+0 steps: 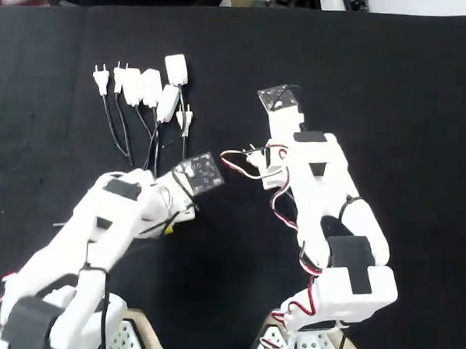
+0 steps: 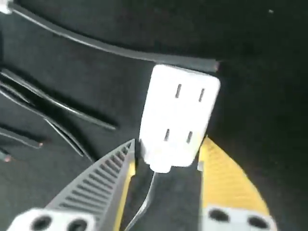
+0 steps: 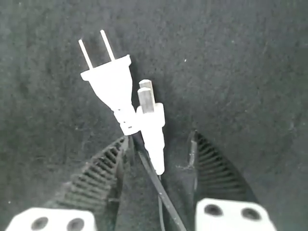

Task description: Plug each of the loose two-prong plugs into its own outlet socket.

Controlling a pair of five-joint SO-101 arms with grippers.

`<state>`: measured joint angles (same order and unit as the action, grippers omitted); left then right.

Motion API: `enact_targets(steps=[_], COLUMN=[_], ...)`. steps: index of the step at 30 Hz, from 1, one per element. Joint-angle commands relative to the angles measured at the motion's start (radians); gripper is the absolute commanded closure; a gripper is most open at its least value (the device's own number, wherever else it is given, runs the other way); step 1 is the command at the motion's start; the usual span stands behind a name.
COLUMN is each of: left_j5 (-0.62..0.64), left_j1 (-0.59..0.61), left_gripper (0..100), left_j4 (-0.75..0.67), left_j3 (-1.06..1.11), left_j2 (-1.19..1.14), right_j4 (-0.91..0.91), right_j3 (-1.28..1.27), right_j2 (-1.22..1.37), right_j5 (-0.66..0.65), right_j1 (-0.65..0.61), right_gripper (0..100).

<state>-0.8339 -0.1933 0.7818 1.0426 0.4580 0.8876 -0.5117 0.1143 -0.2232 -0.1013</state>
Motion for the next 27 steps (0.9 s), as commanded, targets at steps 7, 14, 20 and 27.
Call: enact_targets(steps=[7,14,20,27], left_j5=[-0.009,0.026,0.071,0.101], left_j1=[-0.059,-0.019,0.048,0.067], left_gripper=[91,90,79,73], left_j4=[0.189,0.169,0.026,0.017], left_j3=[-0.013,-0.031,0.001,-0.024], left_j2=[0.051,0.046,0.043,0.044], right_j4=[-0.017,-0.017,-0.017,-0.018], right_j3=[0.002,0.002,0.001,0.001], right_j2=[-0.005,-0.004,-0.004,-0.002], right_j5=[0.006,0.002,0.000,0.000], right_j1=[0.017,0.015,0.012,0.012], right_gripper=[80.8,80.8,80.8,80.8])
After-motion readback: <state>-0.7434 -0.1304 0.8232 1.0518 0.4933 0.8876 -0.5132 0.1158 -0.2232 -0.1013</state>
